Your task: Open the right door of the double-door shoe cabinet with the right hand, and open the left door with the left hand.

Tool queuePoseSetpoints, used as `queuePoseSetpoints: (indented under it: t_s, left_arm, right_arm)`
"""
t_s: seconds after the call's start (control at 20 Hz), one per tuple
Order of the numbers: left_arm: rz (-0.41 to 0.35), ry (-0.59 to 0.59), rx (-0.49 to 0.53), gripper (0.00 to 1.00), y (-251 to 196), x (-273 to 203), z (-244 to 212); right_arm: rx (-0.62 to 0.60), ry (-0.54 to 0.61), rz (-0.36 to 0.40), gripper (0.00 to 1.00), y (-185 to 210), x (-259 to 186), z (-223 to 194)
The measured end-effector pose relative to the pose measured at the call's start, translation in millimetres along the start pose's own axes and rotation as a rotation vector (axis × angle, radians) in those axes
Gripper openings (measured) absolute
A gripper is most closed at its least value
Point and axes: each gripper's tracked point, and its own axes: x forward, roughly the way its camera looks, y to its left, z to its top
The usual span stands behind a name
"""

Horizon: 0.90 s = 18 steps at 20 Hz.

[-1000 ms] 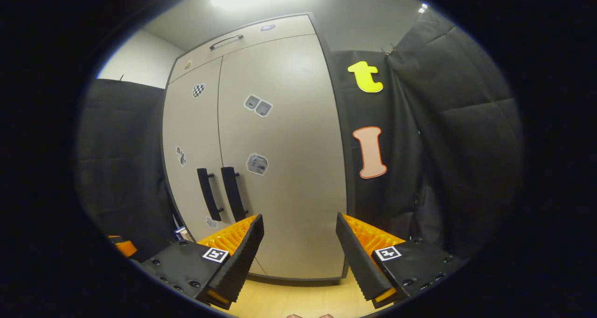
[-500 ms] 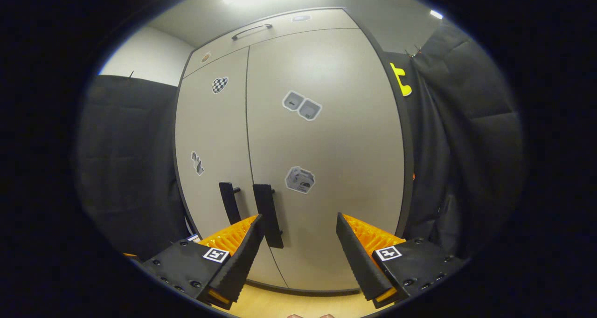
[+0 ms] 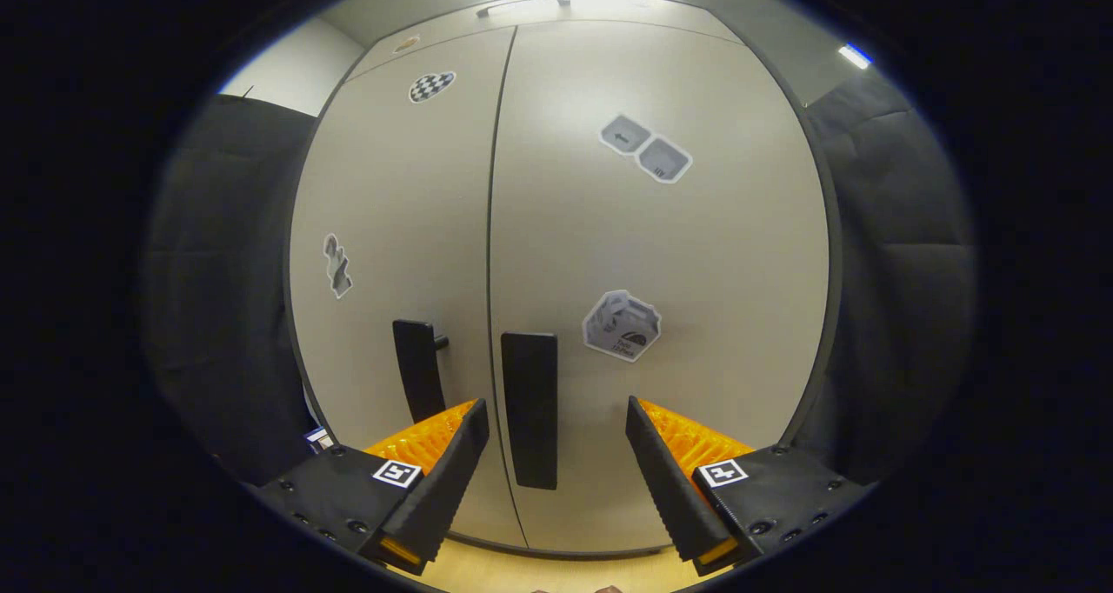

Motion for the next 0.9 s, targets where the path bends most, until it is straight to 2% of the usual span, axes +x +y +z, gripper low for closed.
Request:
queuePoseSetpoints:
  t_s: [0.1, 0.2, 0.3, 0.35, 0.45, 0.55, 0.65, 0.85, 0.9]
  left_arm:
    - [-0.006, 0.000, -0.001, 0.94, 8, 3, -2]
    - [-0.013, 0.005, -0.009, 0.94, 15, 5, -5]
    - [-0.026, 0.011, -0.024, 0.95, 19, 6, -7]
    - [-0.034, 0.011, -0.028, 0.94, 20, 5, -7]
    - [-0.044, 0.007, -0.022, 0.94, 26, 2, -6]
    - [-0.045, 0.001, -0.001, 0.95, 32, -1, -4]
    - [-0.044, -0.002, 0.009, 0.95, 39, -4, -4]
    - [-0.067, 0.011, -0.028, 0.94, 42, -1, -8]
    - [-0.075, 0.012, -0.027, 0.94, 43, 1, -9]
  right_arm:
    - [0.009, 0.016, -0.016, 0.99, 4, 8, -3]
    - [0.008, 0.022, -0.035, 0.87, 7, 12, -4]
    - [0.008, 0.021, -0.055, 0.71, 9, 15, -3]
    - [0.004, 0.014, -0.061, 0.52, 11, 17, -1]
    - [0.004, 0.012, -0.081, 0.38, 13, 17, -1]
    - [0.024, 0.019, -0.097, 0.38, 13, 16, -2]
    - [0.059, 0.008, -0.098, 0.31, 13, 16, -2]
    - [0.052, 0.000, -0.056, 0.14, 14, 14, -2]
    - [0.046, 0.007, -0.054, 0.14, 14, 13, -4]
